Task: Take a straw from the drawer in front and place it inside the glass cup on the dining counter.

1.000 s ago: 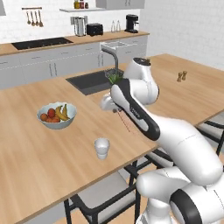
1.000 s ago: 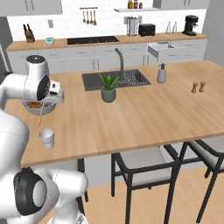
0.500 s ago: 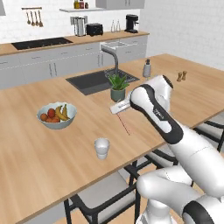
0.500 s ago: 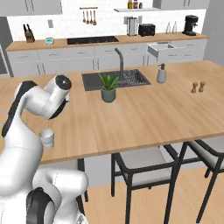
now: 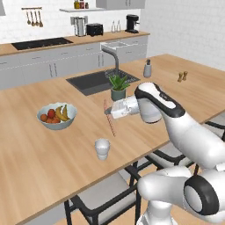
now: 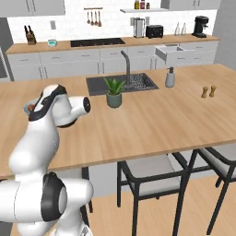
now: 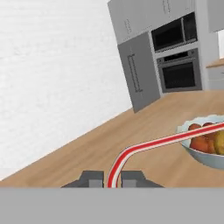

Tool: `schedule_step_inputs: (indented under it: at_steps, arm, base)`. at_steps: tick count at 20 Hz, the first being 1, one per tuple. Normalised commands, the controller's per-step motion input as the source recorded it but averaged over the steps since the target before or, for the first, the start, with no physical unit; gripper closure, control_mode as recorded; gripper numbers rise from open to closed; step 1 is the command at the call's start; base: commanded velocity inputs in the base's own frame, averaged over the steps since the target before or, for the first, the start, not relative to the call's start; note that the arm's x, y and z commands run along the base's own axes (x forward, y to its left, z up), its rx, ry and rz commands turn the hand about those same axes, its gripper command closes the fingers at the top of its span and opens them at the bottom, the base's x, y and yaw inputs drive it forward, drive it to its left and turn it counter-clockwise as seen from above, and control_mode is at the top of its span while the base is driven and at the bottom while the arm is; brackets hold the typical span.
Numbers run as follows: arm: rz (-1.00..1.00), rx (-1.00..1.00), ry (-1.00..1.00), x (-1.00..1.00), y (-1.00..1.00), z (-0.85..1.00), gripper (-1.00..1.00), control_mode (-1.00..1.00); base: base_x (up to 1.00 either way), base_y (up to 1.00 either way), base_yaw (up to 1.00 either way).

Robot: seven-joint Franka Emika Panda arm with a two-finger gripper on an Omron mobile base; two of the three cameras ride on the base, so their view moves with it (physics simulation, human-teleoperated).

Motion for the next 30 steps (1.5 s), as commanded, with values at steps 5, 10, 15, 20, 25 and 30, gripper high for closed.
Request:
schedule_step_inputs:
  at_steps: [5, 10, 15, 20, 25, 30]
  arm:
    - [0.24, 0.24, -0.1, 0.0, 0.22, -0.11, 1.0, -1.0]
    - [0.13, 0.18, -0.05, 0.12, 0.0, -0.17, 1.0, -1.0]
    - [0.06, 0.07, 0.0, 0.05, 0.0, -0.16, 1.0, -1.0]
    - [0.02, 0.0, 0.0, 0.0, 0.03, -0.21, 1.0, -1.0]
    - [0.01, 0.0, -0.03, 0.1, 0.07, -0.13, 1.0, -1.0]
    - [0.0, 0.0, -0.06, 0.18, 0.03, -0.2, 1.0, -1.0]
  base:
    - [0.0, 0.0, 0.0]
    - [0.0, 0.0, 0.0]
    - [0.0, 0.0, 0.0]
    - [0.0, 0.0, 0.0]
    - [0.0, 0.0, 0.0]
    - [0.0, 0.0, 0.0]
